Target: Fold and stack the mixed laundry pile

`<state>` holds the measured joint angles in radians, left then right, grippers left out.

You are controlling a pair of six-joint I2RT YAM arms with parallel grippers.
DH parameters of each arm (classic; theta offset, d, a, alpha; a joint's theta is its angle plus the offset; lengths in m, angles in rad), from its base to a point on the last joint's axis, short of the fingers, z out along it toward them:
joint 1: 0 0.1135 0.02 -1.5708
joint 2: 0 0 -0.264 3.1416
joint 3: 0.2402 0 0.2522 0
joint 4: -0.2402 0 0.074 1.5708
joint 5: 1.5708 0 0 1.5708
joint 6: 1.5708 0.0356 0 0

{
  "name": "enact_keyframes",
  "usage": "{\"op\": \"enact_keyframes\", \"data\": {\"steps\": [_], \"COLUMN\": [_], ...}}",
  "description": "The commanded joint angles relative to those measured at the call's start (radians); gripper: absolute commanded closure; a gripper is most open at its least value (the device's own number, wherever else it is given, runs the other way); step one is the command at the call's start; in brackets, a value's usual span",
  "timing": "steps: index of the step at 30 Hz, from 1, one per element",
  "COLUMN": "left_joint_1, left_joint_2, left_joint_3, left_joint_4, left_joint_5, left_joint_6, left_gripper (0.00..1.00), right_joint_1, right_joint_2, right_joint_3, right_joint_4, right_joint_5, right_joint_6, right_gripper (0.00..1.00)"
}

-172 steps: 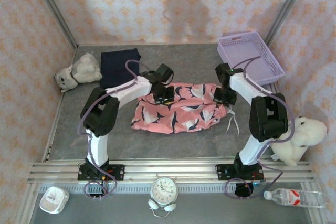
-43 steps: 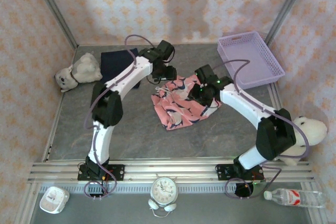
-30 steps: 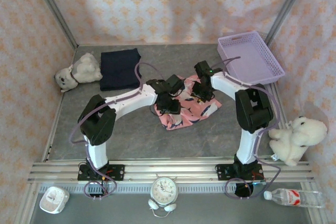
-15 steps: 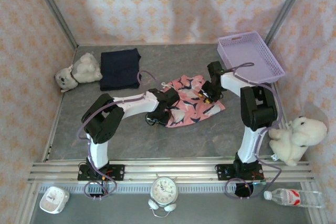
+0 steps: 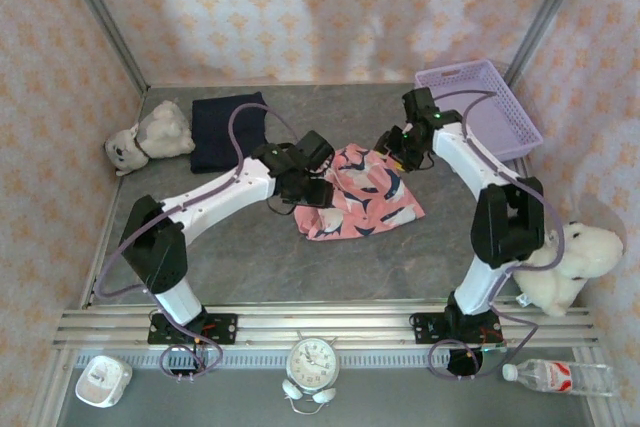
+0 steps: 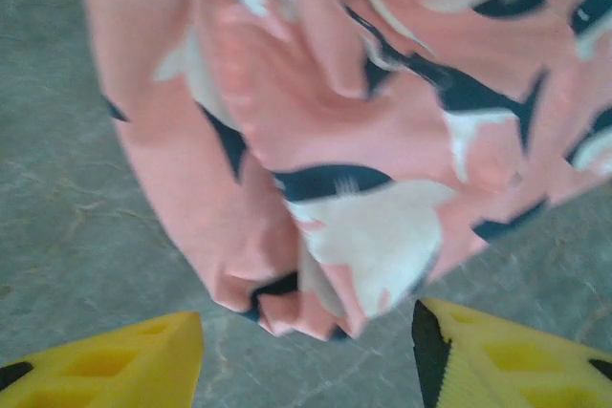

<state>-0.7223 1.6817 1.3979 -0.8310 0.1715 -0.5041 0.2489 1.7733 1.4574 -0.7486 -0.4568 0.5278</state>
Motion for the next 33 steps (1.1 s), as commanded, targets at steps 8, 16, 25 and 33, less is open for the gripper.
{"op": "enact_keyframes", "data": {"steps": [8, 16, 25, 33], "left_joint_1": [-0.038, -0.054, -0.046, 0.028], "left_joint_2": [0.085, 0.155, 0.036, -0.005], "left_joint_3": [-0.174, -0.176, -0.354, -0.171], "left_joint_4": [0.122, 0.124, 0.052, -0.009], "left_joint_5": [0.059, 0.066, -0.010, -0.061], "left_joint_6": [0.090, 0.107, 0.146, 0.037], "left_gripper": [0.46, 0.94, 1.00, 0.41], "right_joint_1": [0.039, -0.007, -0.019, -0.019], "right_joint_2": [0.263, 0.347, 0.345, 0.212], "right_joint_3": [0.153, 0.130, 0.120, 0.125], "right_joint_4": [-0.069, -0.049, -0.037, -0.004], "right_joint_5": [0.117, 0.198, 0.201, 0.066], "right_joint_6": [0.013, 0.159, 0.203, 0.175], "right_gripper": [0.49, 0.56, 0.58, 0.46]}}
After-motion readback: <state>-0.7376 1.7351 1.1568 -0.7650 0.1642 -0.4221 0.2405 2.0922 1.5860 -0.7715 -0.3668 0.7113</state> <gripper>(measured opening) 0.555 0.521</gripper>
